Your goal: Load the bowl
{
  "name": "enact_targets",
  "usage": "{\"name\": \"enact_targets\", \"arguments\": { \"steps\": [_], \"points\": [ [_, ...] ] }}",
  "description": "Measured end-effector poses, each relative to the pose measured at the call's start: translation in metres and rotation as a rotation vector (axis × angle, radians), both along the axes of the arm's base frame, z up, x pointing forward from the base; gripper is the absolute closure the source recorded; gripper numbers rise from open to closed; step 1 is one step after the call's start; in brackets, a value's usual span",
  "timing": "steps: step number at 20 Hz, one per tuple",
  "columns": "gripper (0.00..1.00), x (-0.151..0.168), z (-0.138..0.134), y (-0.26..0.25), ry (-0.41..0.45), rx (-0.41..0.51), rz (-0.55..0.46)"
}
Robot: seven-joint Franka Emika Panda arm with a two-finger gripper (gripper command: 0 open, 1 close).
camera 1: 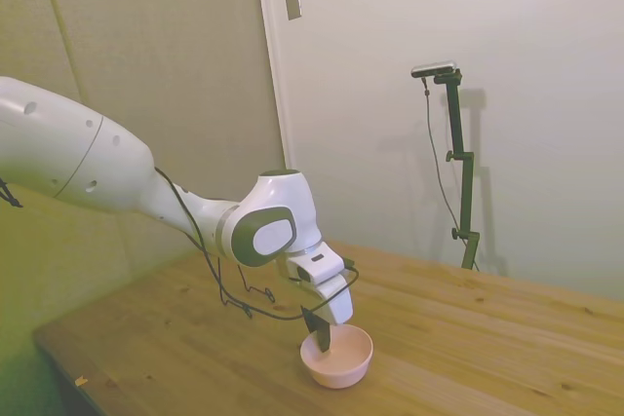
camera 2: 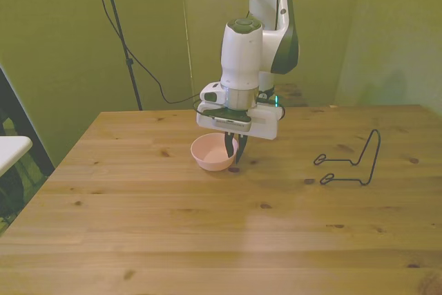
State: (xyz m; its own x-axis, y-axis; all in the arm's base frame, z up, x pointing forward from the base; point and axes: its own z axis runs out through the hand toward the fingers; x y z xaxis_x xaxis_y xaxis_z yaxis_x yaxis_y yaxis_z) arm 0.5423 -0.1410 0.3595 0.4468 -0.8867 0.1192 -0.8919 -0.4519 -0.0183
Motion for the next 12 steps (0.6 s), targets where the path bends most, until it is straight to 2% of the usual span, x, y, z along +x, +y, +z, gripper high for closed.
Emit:
{"name": "enact_targets", "arguments": {
  "steps": [6,9,12],
  "points": [
    [1.00,-0.001,0.014,-0.006,-0.042,0.057,0.034],
    [1.00,-0.003,0.038,-0.005,-0.102,0.115,0.062],
    [1.00,-0.003,0.074,0.004,-0.162,0.153,0.083]
  ]
}}
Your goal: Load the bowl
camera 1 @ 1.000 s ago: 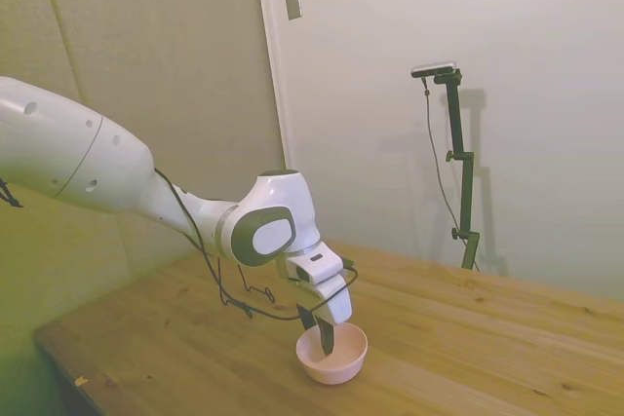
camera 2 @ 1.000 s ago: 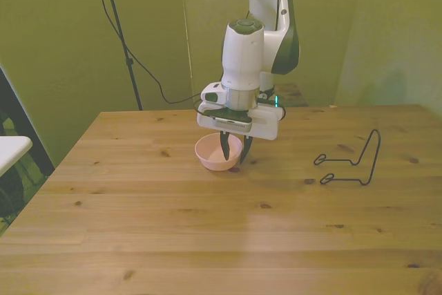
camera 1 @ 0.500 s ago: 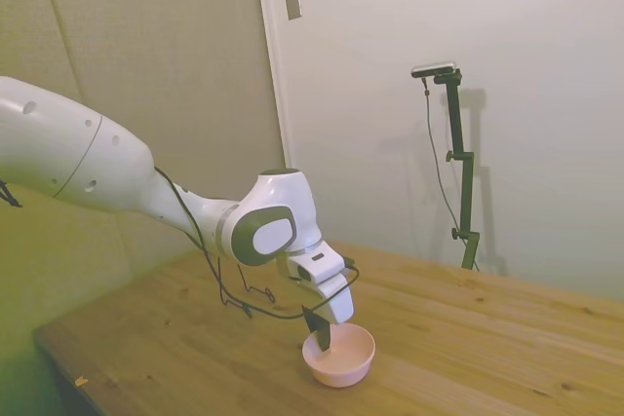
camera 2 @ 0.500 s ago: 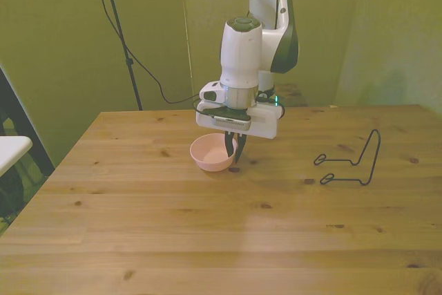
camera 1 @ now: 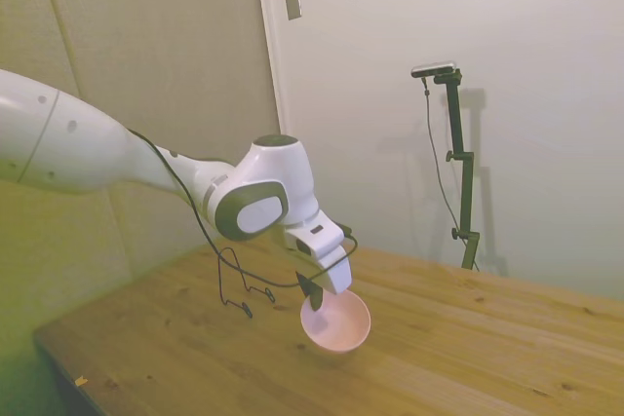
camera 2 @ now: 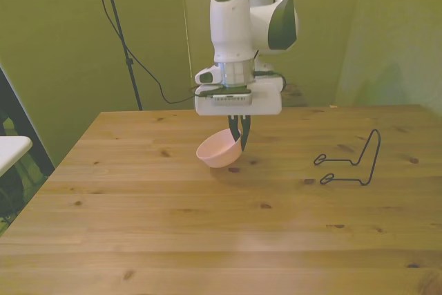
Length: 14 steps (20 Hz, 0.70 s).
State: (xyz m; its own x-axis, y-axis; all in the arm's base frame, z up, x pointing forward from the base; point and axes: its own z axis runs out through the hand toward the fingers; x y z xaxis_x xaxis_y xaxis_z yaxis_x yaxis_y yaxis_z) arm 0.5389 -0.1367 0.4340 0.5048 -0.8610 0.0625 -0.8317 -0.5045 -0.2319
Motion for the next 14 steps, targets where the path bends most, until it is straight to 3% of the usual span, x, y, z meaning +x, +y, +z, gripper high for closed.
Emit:
{"name": "enact_targets", "arguments": {
  "steps": [4,7,11,14],
  "points": [
    [1.00,0.010,0.039,0.035,-0.040,0.055,0.046],
    [1.00,0.021,0.068,0.088,-0.046,0.081,0.123],
    [1.00,0.023,0.062,0.093,-0.056,0.152,0.131],
    [1.00,0.023,0.052,0.104,-0.091,0.254,0.168]
  ]
}}
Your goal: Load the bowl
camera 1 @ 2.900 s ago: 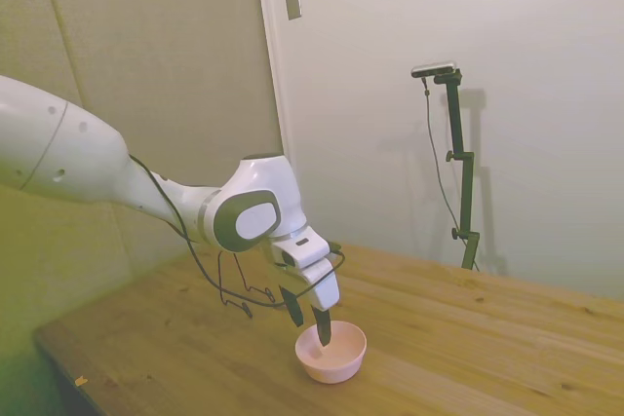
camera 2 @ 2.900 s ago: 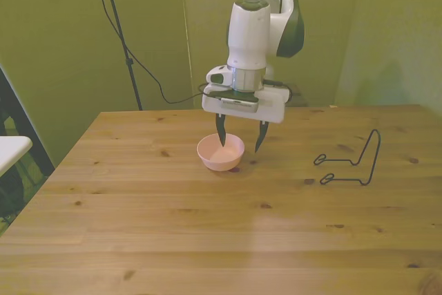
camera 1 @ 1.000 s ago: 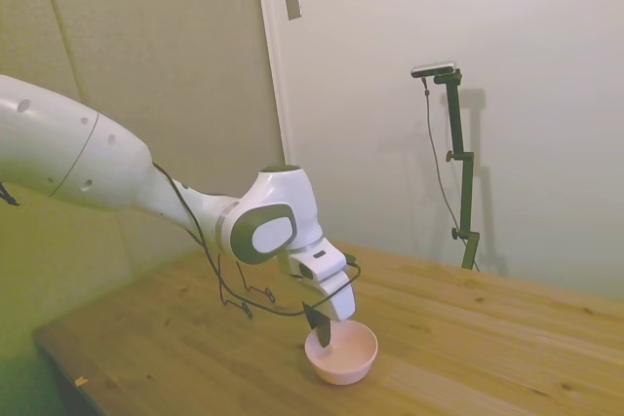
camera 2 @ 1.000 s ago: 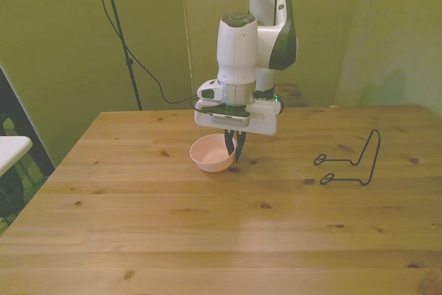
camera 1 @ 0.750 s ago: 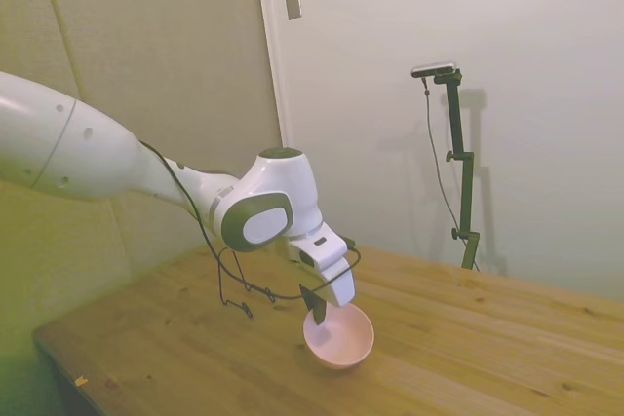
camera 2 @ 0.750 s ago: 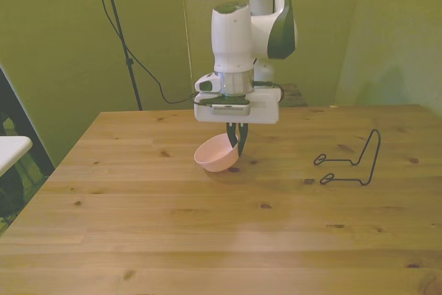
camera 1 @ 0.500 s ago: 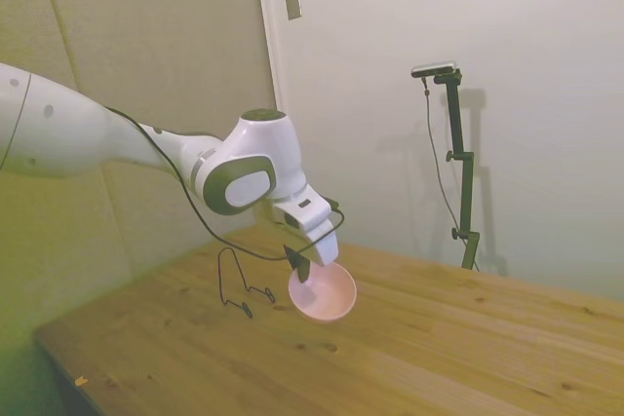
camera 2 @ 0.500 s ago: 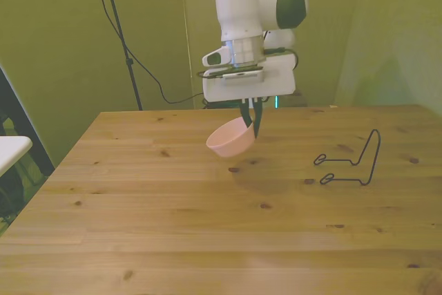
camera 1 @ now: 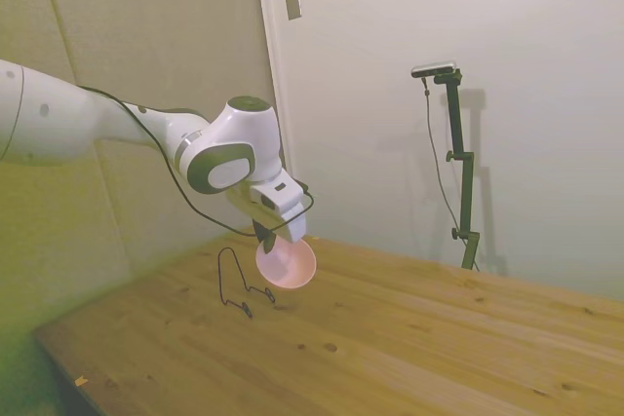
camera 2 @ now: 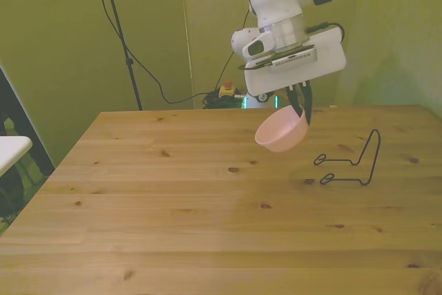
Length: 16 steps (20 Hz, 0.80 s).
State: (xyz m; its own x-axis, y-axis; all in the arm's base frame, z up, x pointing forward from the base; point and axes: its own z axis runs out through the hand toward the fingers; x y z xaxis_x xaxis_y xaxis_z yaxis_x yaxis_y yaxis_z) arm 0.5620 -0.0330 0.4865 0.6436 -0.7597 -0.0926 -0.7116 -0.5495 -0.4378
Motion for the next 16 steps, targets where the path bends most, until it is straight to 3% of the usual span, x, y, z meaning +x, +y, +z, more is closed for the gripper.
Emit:
{"name": "enact_targets", "arguments": {
  "steps": [6,16],
  "points": [
    [1.00,0.002,-0.019,0.035,-0.044,0.231,0.054],
    [1.00,0.009,-0.055,0.054,-0.069,0.427,0.138]
  ]
}}
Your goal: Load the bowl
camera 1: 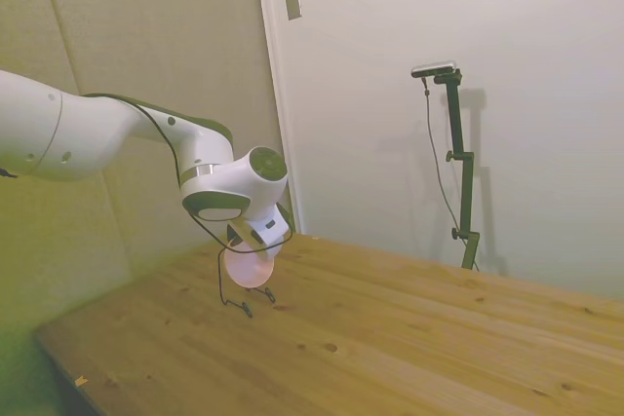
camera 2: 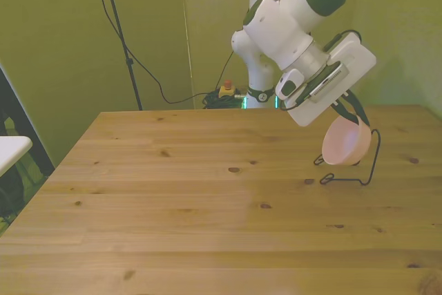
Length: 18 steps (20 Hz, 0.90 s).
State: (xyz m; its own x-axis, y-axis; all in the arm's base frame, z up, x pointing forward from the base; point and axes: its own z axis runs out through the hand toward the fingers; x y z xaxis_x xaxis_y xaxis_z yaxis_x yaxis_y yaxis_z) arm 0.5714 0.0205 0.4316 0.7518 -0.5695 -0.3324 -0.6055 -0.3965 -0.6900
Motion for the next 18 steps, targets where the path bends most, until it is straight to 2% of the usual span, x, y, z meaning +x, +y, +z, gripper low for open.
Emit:
{"name": "enact_targets", "arguments": {
  "steps": [7,18],
  "points": [
    [1.00,-0.003,-0.016,0.000,-0.026,0.070,0.026],
    [1.00,-0.014,-0.039,-0.001,-0.059,0.103,0.029]
  ]
}}
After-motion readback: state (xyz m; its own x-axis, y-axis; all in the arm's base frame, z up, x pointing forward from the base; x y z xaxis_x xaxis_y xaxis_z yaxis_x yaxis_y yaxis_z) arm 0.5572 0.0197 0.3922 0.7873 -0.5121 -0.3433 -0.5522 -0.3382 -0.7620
